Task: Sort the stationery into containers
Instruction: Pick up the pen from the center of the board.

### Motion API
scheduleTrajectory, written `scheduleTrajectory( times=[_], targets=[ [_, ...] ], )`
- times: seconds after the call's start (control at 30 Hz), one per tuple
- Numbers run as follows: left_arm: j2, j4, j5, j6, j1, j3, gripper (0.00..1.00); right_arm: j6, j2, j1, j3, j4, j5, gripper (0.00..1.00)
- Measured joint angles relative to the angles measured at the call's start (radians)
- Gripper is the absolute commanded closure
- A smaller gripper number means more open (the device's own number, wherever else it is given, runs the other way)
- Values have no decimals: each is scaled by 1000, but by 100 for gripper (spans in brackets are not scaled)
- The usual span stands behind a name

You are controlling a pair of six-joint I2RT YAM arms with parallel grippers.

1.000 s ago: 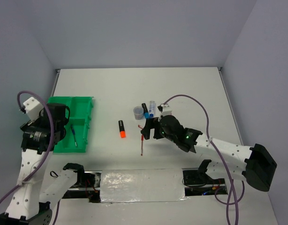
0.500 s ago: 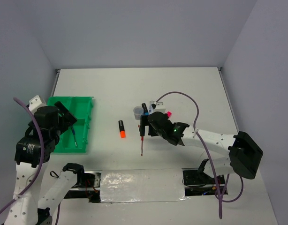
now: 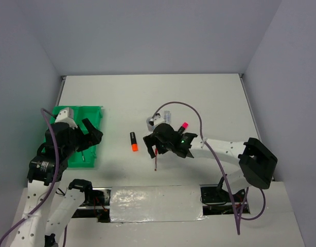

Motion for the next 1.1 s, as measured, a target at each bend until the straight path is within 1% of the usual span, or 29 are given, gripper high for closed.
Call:
scheduleTrajectory(
  times=[0.1, 0.2, 0.33, 0.43, 0.47, 0.53, 0.57, 0.63, 0.67, 0.73, 0.77, 0.9, 1.0, 1.1],
  targets=[
    [-11, 13, 69, 60, 0, -29, 1, -126, 67, 0, 74, -19, -70, 3],
    [-63, 43, 154, 119, 0, -73, 1, -233, 138, 0, 171, -53, -122, 4],
    [-144, 58, 224, 152, 0, -104, 1, -304, 220, -1, 274, -119, -129, 6],
    [-156, 80, 242, 168, 0, -104, 1, -304, 266, -3, 314, -164, -98, 21],
    [-152, 80, 246, 171, 0, -104, 1, -303, 280, -3, 327, -179, -88, 24],
    [-143, 80, 249, 172, 0, -104, 1, -301, 304, -3, 351, -206, -80, 24],
    [-137, 80, 248, 171, 0, -104, 1, -296, 315, -3, 365, -223, -69, 25],
    [-129, 80, 238, 167, 0, -105, 1, -261, 327, -7, 386, -252, -42, 26],
    [-128, 80, 228, 165, 0, -106, 1, -231, 327, -8, 390, -265, -19, 24],
    [-128, 80, 211, 160, 0, -109, 1, -150, 323, -10, 388, -283, 30, 24],
    [-128, 80, 204, 156, 0, -111, 1, -105, 318, -12, 379, -280, 50, 27],
    [-128, 80, 195, 144, 0, -115, 1, 65, 266, -14, 271, -246, 92, 31],
    [-128, 80, 193, 144, 0, -115, 1, 147, 272, -14, 238, -245, 98, 33],
    [-128, 80, 193, 144, 0, -115, 1, 199, 275, -10, 238, -241, 103, 38]
  ],
)
